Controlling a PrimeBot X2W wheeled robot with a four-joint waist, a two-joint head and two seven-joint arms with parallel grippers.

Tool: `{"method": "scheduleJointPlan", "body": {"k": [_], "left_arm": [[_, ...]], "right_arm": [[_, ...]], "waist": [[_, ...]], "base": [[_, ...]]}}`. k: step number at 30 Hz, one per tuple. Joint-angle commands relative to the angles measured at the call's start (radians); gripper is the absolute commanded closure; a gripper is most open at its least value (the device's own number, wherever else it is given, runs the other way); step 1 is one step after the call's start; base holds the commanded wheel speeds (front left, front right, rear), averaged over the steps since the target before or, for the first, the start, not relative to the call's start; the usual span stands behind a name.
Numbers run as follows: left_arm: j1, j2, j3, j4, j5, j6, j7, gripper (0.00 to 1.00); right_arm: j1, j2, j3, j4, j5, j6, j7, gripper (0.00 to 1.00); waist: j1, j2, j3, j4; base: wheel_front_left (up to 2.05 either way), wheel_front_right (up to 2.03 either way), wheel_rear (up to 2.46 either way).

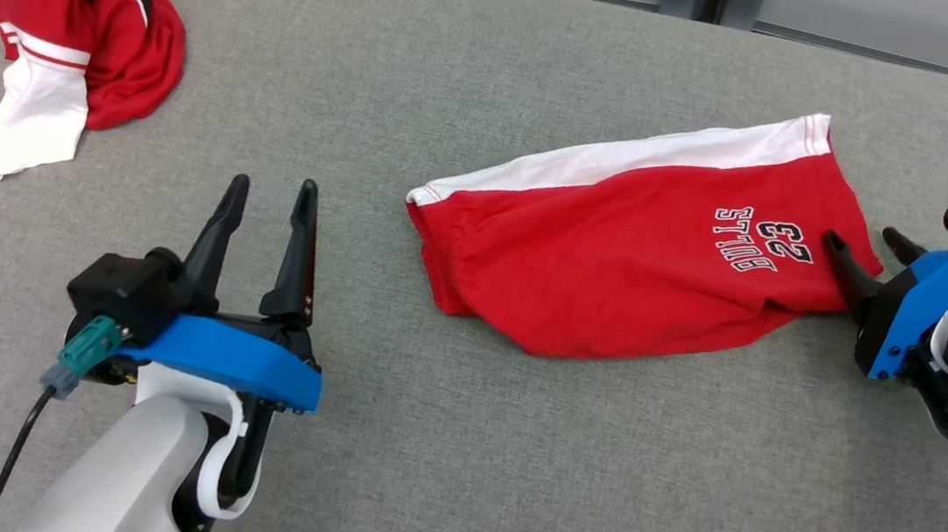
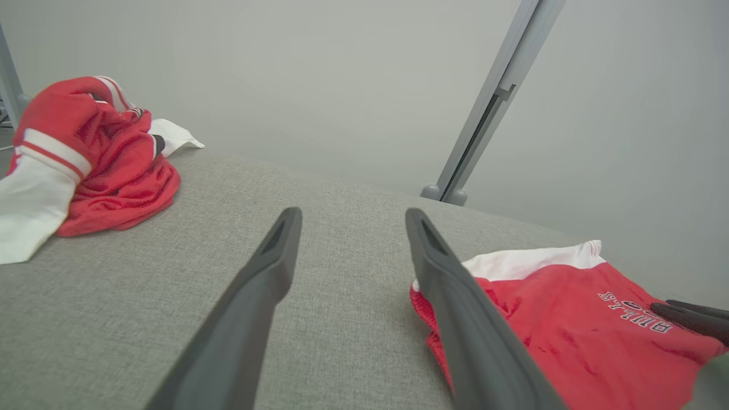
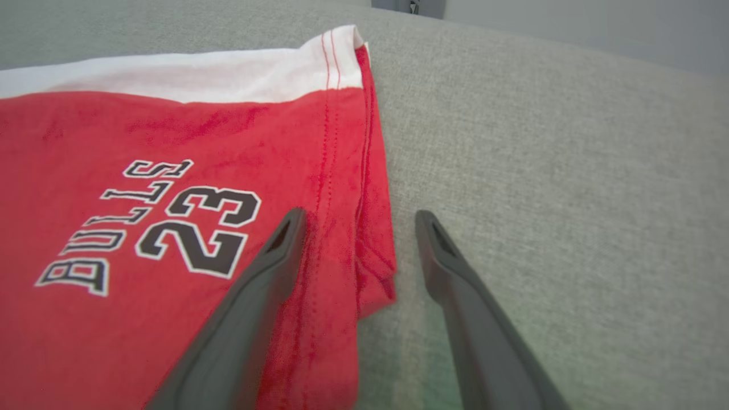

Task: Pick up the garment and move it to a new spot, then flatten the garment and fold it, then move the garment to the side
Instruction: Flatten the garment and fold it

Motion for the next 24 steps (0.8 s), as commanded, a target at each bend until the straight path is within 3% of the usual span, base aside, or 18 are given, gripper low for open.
{"method": "scheduleJointPlan", "body": {"k": [1, 5, 6, 7, 9, 10, 11, 24], "left_arm": [[0.015, 0.005, 0.015, -0.007, 0.005, 0.007, -0.005, 0.00], [0.044, -0.001, 0.053, -0.020, 0.004, 0.012, -0.007, 0.00], [0.052, -0.006, 0.062, -0.024, 0.003, 0.013, -0.007, 0.00], [0.059, -0.011, 0.070, -0.025, 0.003, 0.012, -0.007, 0.00], [0.069, -0.018, 0.083, -0.029, 0.013, 0.007, -0.007, 0.00], [0.075, -0.022, 0.091, -0.030, 0.018, 0.005, -0.007, 0.00], [0.081, -0.027, 0.098, -0.031, 0.023, 0.002, -0.007, 0.00], [0.147, -0.091, 0.153, -0.016, 0.110, -0.048, -0.008, 0.00]], "right_arm": [[0.014, 0.008, -0.002, 0.011, 0.010, 0.000, 0.008, 0.00], [0.023, 0.024, -0.008, 0.050, 0.020, 0.000, 0.029, 0.00], [0.025, 0.030, -0.008, 0.059, 0.021, 0.000, 0.033, 0.15], [0.026, 0.036, -0.005, 0.067, 0.020, 0.000, 0.034, 0.44], [0.027, 0.051, 0.000, 0.079, 0.017, 0.000, 0.027, 0.66], [0.025, 0.059, 0.002, 0.079, 0.013, 0.000, 0.017, 0.86], [0.021, 0.062, 0.003, 0.079, 0.009, 0.001, 0.002, 1.00], [0.067, 0.096, -0.037, 0.078, -0.027, 0.000, -0.228, 1.00]], "waist": [[0.0002, 0.0000, 0.004, 0.005], [0.0002, 0.0000, 0.010, 0.018], [0.0002, 0.0000, 0.012, 0.021], [0.0002, 0.0000, 0.012, 0.023], [0.0002, 0.0000, 0.013, 0.025], [0.0002, 0.0000, 0.012, 0.025], [0.0002, 0.0000, 0.011, 0.024], [0.0002, 0.0000, -0.083, -0.080]], "base": [[0.00, 0.00, 0.00], [0.00, 0.00, 0.00], [0.00, 0.00, 0.00], [0.00, 0.00, 0.00], [0.00, 0.00, 0.00], [0.00, 0.00, 0.00], [0.00, 0.00, 0.00], [0.00, 0.00, 0.00]]}}
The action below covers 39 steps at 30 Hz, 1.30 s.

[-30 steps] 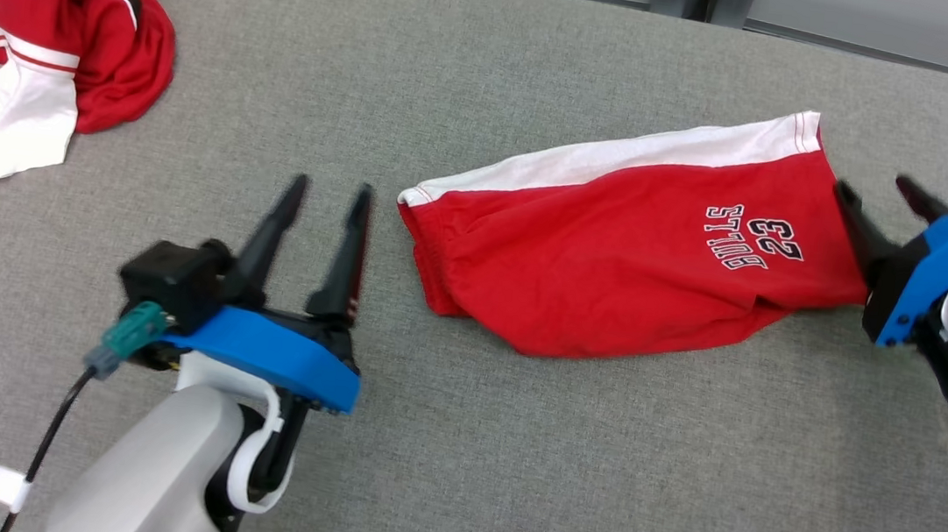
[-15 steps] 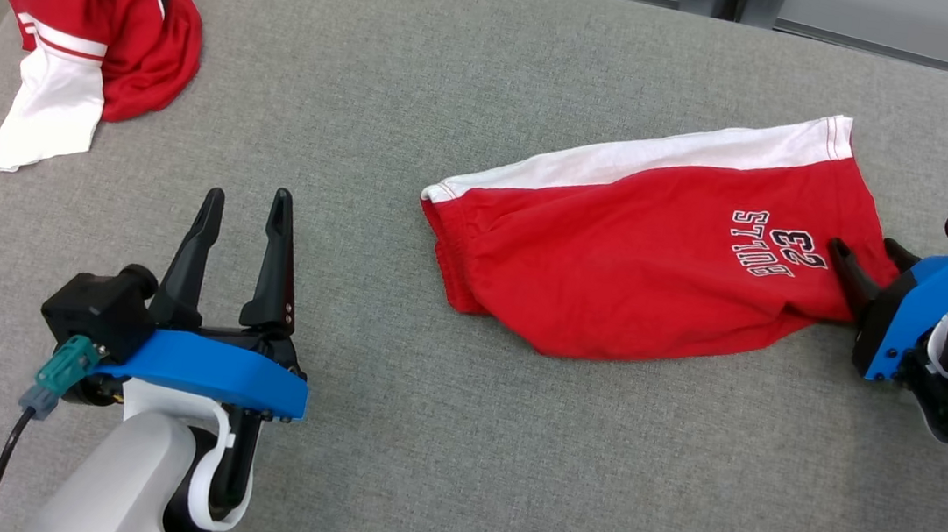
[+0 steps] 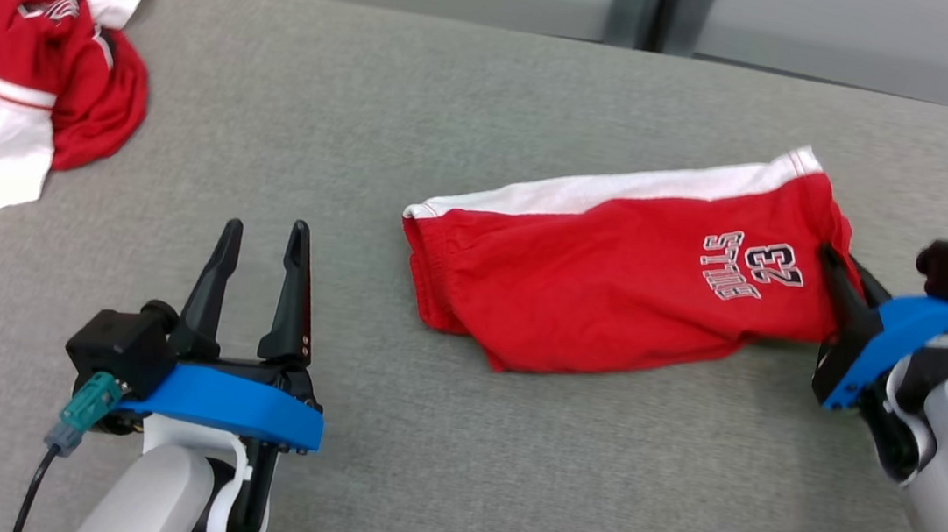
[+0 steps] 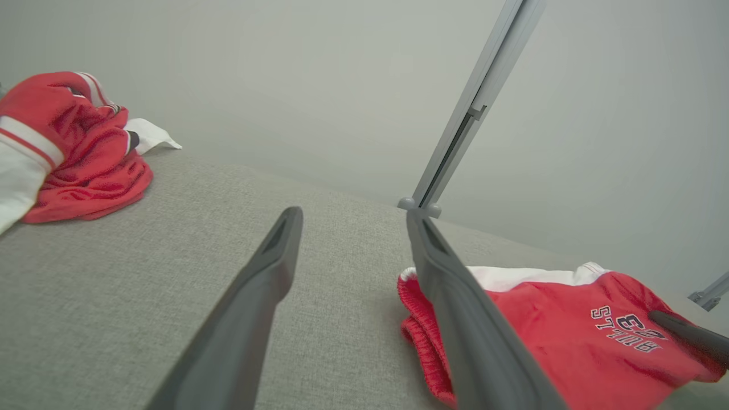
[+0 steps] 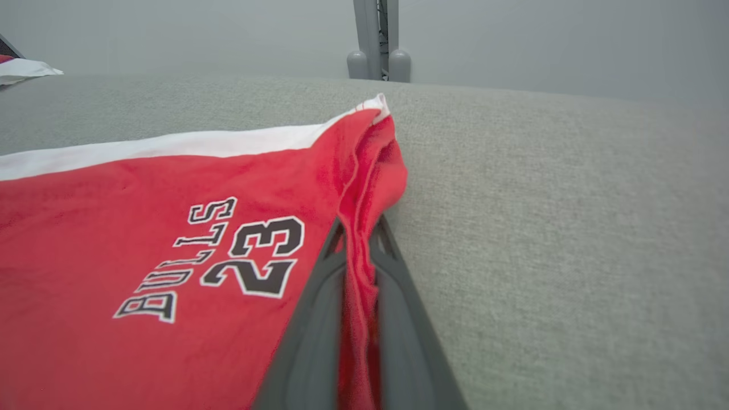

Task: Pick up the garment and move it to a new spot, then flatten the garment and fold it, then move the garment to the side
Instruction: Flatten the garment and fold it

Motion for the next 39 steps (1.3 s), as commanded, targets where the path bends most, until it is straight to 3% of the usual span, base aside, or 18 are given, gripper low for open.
{"method": "scheduleJointPlan", "body": {"k": [1, 12, 22, 31, 39], "left_arm": [[0.020, -0.006, 0.009, 0.001, 0.005, -0.011, -0.004, 0.00], [0.090, -0.034, 0.009, 0.018, 0.017, -0.022, -0.005, 0.00], [0.095, -0.050, 0.002, 0.043, 0.016, -0.025, -0.005, 0.00], [0.080, -0.072, 0.003, 0.061, 0.022, -0.042, -0.005, 0.00], [0.074, -0.088, 0.013, 0.071, 0.032, -0.055, -0.005, 0.00]], "right_arm": [[0.040, 0.010, -0.019, 0.000, 0.001, 0.000, -0.031, 1.00], [0.250, 0.079, -0.182, -0.009, 0.001, 0.000, -0.154, 1.00], [0.217, 0.150, -0.268, -0.057, -0.087, 0.000, -0.164, 1.00], [0.100, 0.305, -0.173, -0.137, -0.164, 0.000, -0.083, 1.00], [0.065, 0.331, -0.041, -0.087, -0.116, 0.000, -0.022, 1.00]], "waist": [[0.0000, 0.0000, -0.039, -0.043], [0.0000, 0.0000, -0.119, -0.145], [0.0000, 0.0000, -0.122, -0.125], [0.0000, 0.0000, -0.121, -0.073], [0.0000, 0.0000, -0.115, -0.024]], "base": [[0.00, 0.00, 0.00], [0.00, 0.00, 0.00], [0.00, 0.00, 0.00], [0.00, 0.00, 0.00], [0.00, 0.00, 0.00]]}}
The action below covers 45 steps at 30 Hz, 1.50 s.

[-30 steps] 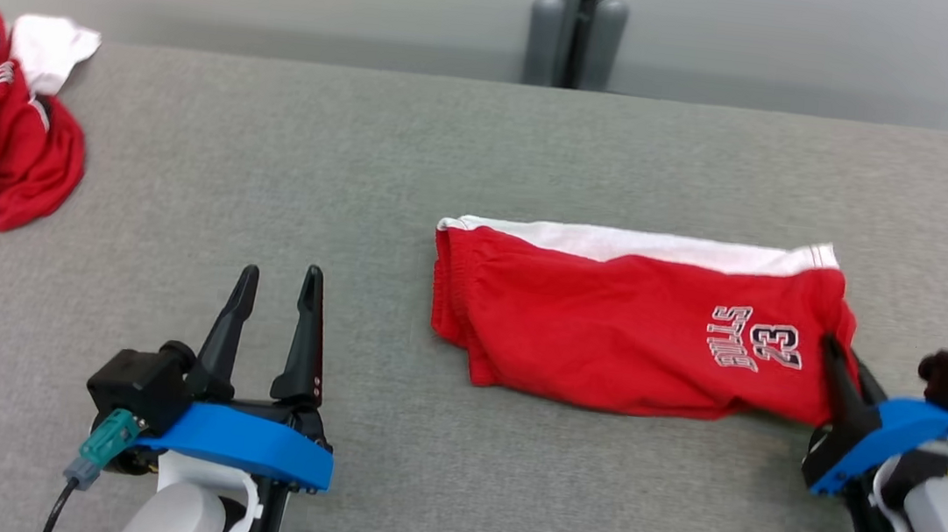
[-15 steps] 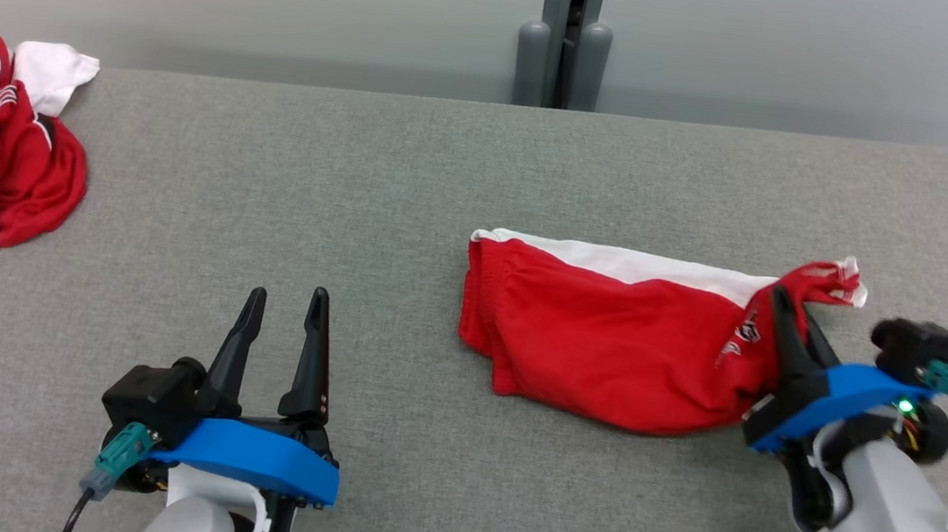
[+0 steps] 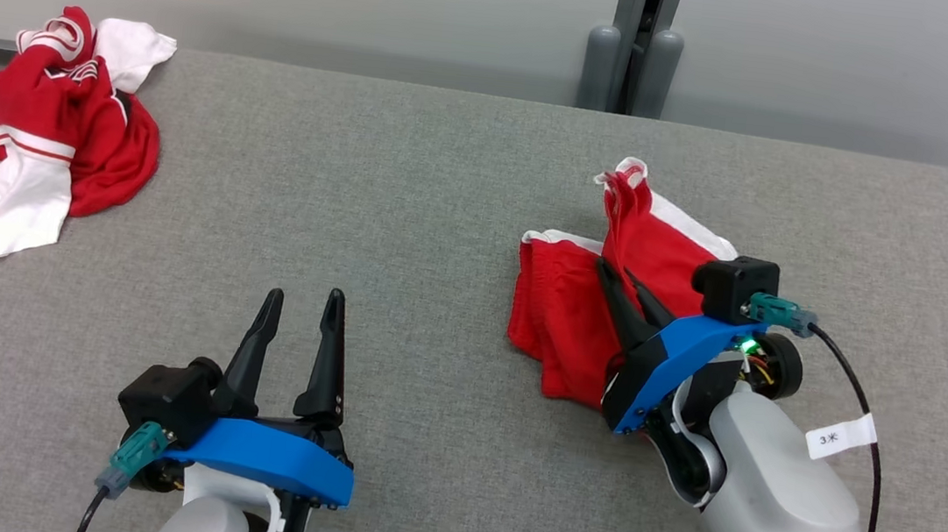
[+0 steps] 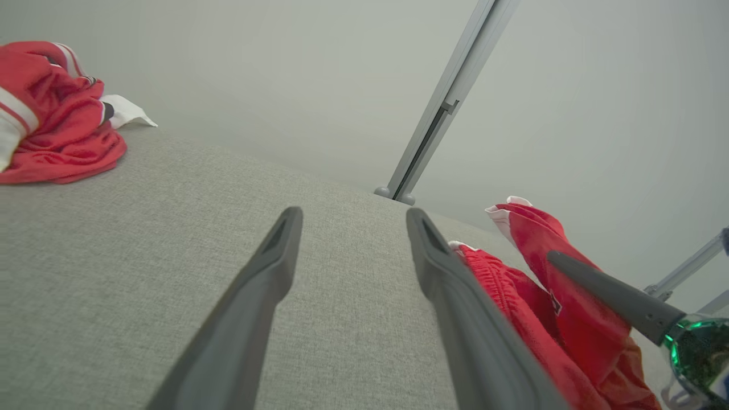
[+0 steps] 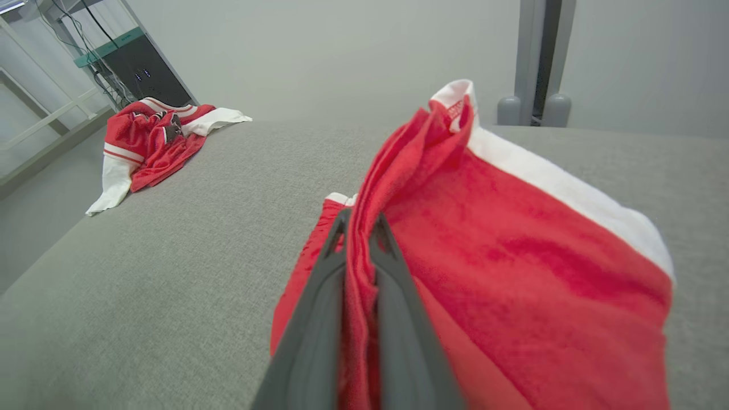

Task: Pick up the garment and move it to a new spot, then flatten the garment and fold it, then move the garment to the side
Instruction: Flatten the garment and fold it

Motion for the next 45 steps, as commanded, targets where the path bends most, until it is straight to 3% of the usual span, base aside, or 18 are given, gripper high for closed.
{"method": "scheduleJointPlan", "body": {"k": [1, 7, 8, 9, 10, 11, 12, 18, 23, 31, 36, 37, 38, 40, 41, 42, 45], "left_arm": [[-0.011, -0.002, 0.012, 0.003, 0.007, -0.005, -0.005, 0.00], [0.003, -0.011, 0.021, 0.010, 0.016, -0.013, -0.005, 0.00], [0.004, -0.012, 0.021, 0.012, 0.018, -0.014, -0.005, 0.00], [0.005, -0.014, 0.021, 0.014, 0.020, -0.015, -0.005, 0.00], [0.005, -0.015, 0.019, 0.015, 0.021, -0.018, -0.005, 0.00], [0.005, -0.015, 0.019, 0.015, 0.021, -0.018, -0.005, 0.00], [0.005, -0.016, 0.018, 0.017, 0.021, -0.020, -0.005, 0.00], [0.013, -0.022, 0.013, 0.026, 0.025, -0.023, -0.005, 0.00], [0.018, -0.024, 0.015, 0.026, 0.030, -0.022, -0.005, 0.00], [0.023, -0.022, 0.019, 0.022, 0.031, -0.022, -0.005, 0.00], [0.017, -0.020, 0.015, 0.022, 0.033, -0.020, -0.005, 0.00], [0.015, -0.020, 0.014, 0.023, 0.032, -0.020, -0.005, 0.00], [0.013, -0.020, 0.014, 0.024, 0.032, -0.021, -0.005, 0.00], [0.007, -0.020, 0.016, 0.025, 0.031, -0.020, -0.005, 0.00], [0.004, -0.020, 0.019, 0.025, 0.030, -0.019, -0.005, 0.00], [0.003, -0.020, 0.023, 0.024, 0.029, -0.018, -0.005, 0.00], [-0.001, -0.015, 0.034, 0.022, 0.030, -0.018, -0.005, 0.00]], "right_arm": [[-0.011, 0.001, 0.039, 0.001, 0.033, 0.000, 0.000, 1.00], [-0.019, 0.001, 0.153, 0.021, 0.083, 0.000, 0.013, 1.00], [-0.022, 0.001, 0.173, 0.022, 0.085, 0.000, 0.012, 0.90], [-0.022, 0.001, 0.191, 0.019, 0.090, 0.000, 0.006, 0.64], [-0.020, 0.001, 0.209, 0.012, 0.099, 0.000, -0.002, 0.13], [-0.020, 0.001, 0.209, 0.012, 0.099, 0.000, -0.002, 0.13], [-0.016, 0.001, 0.227, 0.005, 0.108, 0.000, -0.006, 0.00], [0.010, 0.001, 0.298, -0.022, 0.139, 0.000, -0.056, 0.00], [0.016, 0.001, 0.287, -0.035, 0.126, 0.000, -0.109, 0.00], [0.030, -0.035, 0.119, -0.078, 0.050, 0.000, -0.147, 0.00], [0.040, -0.053, 0.019, -0.037, -0.057, 0.000, -0.149, 0.00], [0.044, -0.045, 0.007, -0.025, -0.067, 0.000, -0.149, 0.42], [0.044, -0.038, 0.004, -0.014, -0.077, 0.000, -0.142, 0.60], [0.040, -0.030, 0.009, 0.004, -0.096, 0.000, -0.133, 0.80], [0.040, -0.026, 0.014, 0.012, -0.103, 0.000, -0.126, 0.95], [0.039, -0.022, 0.021, 0.019, -0.109, 0.000, -0.125, 1.00], [0.033, -0.010, 0.045, 0.037, -0.116, 0.000, -0.116, 1.00]], "waist": [[0.0000, 0.0000, 0.005, 0.011], [0.0000, 0.0000, 0.005, 0.013], [0.0000, 0.0000, 0.005, 0.011], [0.0000, 0.0000, 0.004, 0.009], [0.0000, 0.0000, 0.003, 0.007], [0.0000, 0.0000, 0.003, 0.007], [0.0000, 0.0000, 0.003, 0.004], [0.0000, 0.0000, -0.006, -0.016], [0.0000, 0.0000, -0.009, -0.033], [0.0000, 0.0000, -0.009, -0.047], [0.0000, 0.0000, -0.004, -0.044], [0.0000, 0.0000, -0.002, -0.042], [0.0000, 0.0000, 0.001, -0.040], [0.0000, 0.0000, 0.006, -0.037], [0.0000, 0.0000, 0.009, -0.036], [0.0000, 0.0000, 0.011, -0.034], [0.0000, 0.0000, 0.019, -0.028]], "base": [[0.00, 0.00, 0.00], [0.00, 0.00, 0.00], [0.00, 0.00, 0.00], [0.00, 0.00, 0.00], [0.00, 0.00, 0.00], [0.00, 0.00, 0.00], [0.00, 0.00, 0.00], [0.00, 0.00, 0.00], [0.00, 0.00, 0.00], [0.00, 0.00, 0.00], [0.00, 0.00, 0.00], [0.00, 0.00, 0.00], [0.00, 0.00, 0.00], [0.00, 0.00, 0.00], [0.00, 0.00, 0.00], [0.00, 0.00, 0.00], [0.00, 0.00, 0.00]]}}
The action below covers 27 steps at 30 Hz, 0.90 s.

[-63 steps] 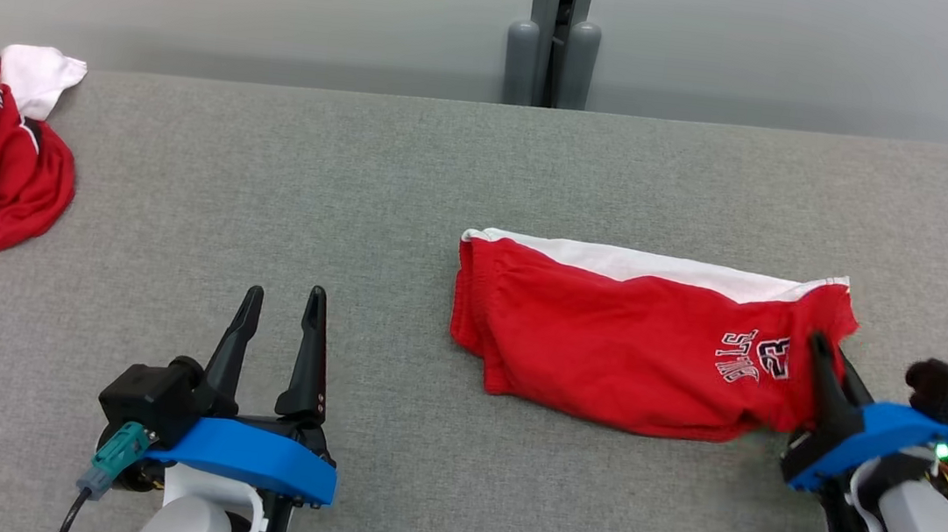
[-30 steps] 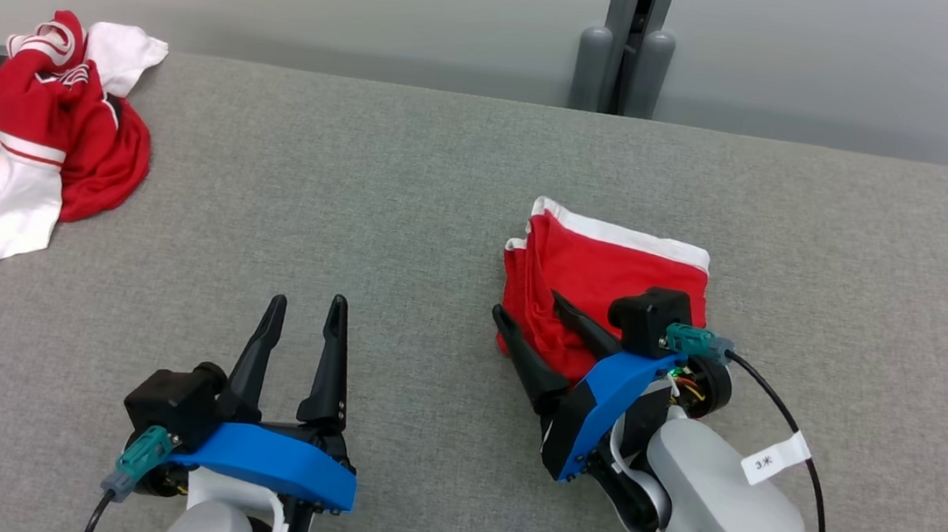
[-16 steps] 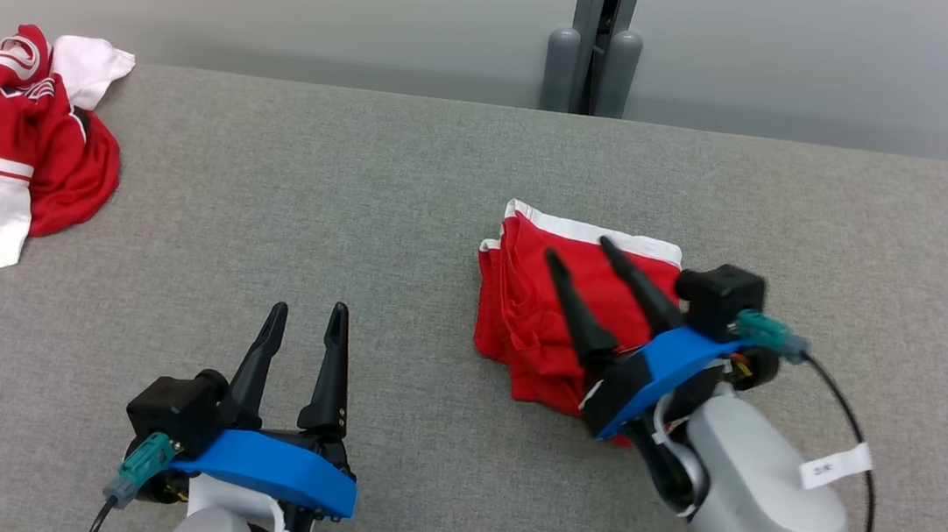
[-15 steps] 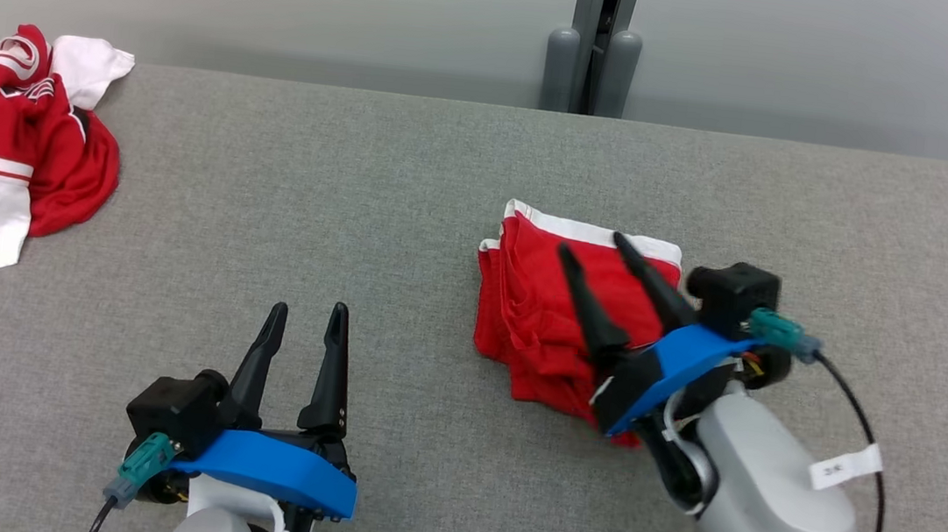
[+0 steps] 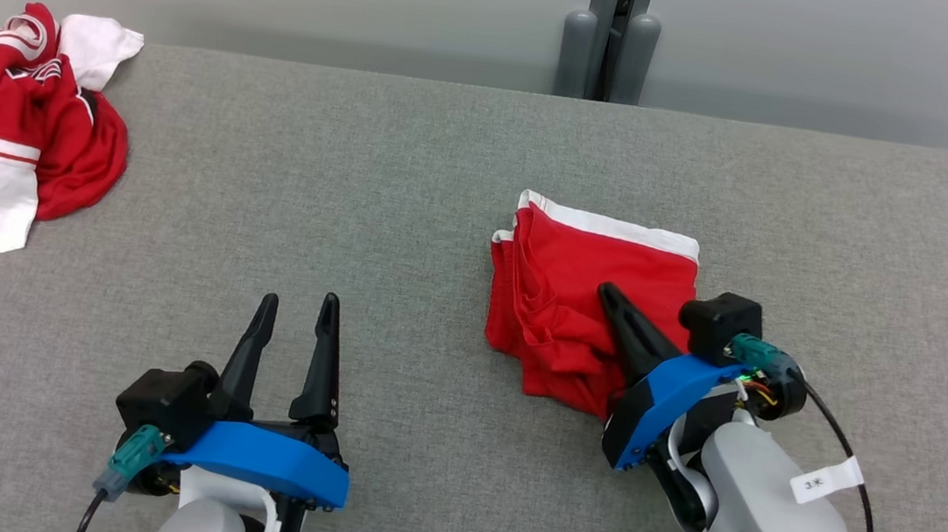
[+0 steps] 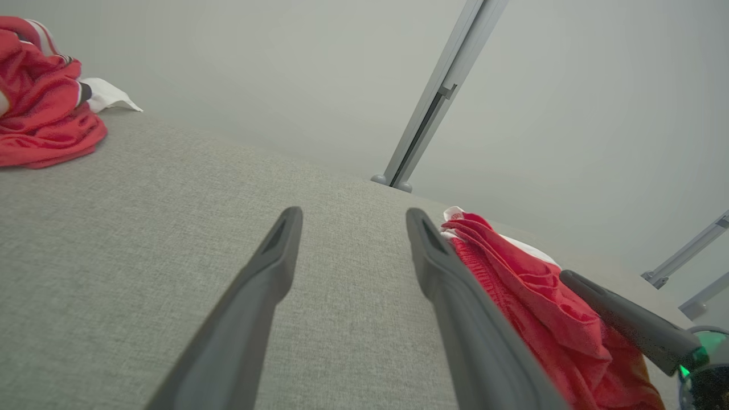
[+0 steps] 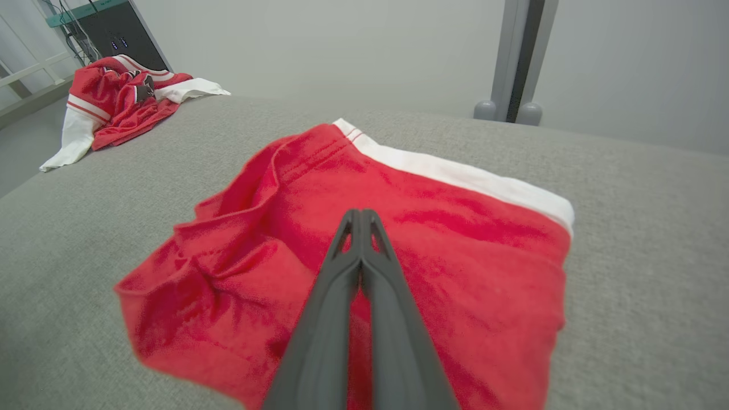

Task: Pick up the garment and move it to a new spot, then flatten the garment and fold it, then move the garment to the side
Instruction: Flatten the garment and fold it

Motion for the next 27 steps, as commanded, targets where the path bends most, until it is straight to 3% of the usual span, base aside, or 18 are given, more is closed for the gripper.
{"method": "scheduleJointPlan", "body": {"k": [1, 15, 24, 25, 27], "left_arm": [[-0.011, 0.006, 0.011, -0.003, 0.004, 0.005, -0.005, 0.00], [-0.027, -0.005, 0.050, 0.008, 0.028, -0.009, -0.005, 0.00], [-0.014, -0.004, 0.085, 0.031, 0.096, -0.010, -0.005, 0.00], [-0.012, -0.003, 0.087, 0.033, 0.108, -0.008, -0.005, 0.00], [-0.007, -0.002, 0.092, 0.037, 0.127, -0.007, -0.005, 0.00]], "right_arm": [[-0.007, 0.006, 0.018, 0.012, -0.008, 0.000, 0.006, 1.00], [-0.048, 0.013, 0.341, 0.012, 0.100, 0.000, 0.088, 1.00], [-0.053, 0.014, 0.410, -0.012, 0.114, 0.000, -0.004, 1.00], [-0.046, 0.014, 0.402, -0.022, 0.110, 0.000, -0.012, 0.98], [-0.029, 0.014, 0.379, -0.039, 0.098, 0.000, -0.024, 0.76]], "waist": [[0.0000, 0.0000, 0.005, 0.004], [0.0000, 0.0000, 0.030, 0.036], [0.0000, 0.0000, 0.004, 0.011], [0.0000, 0.0000, -0.002, 0.006], [0.0000, 0.0000, -0.015, -0.006]], "base": [[0.00, 0.00, 0.00], [0.00, 0.00, 0.00], [0.00, 0.00, 0.00], [0.00, 0.00, 0.00], [0.00, 0.00, 0.00]]}}
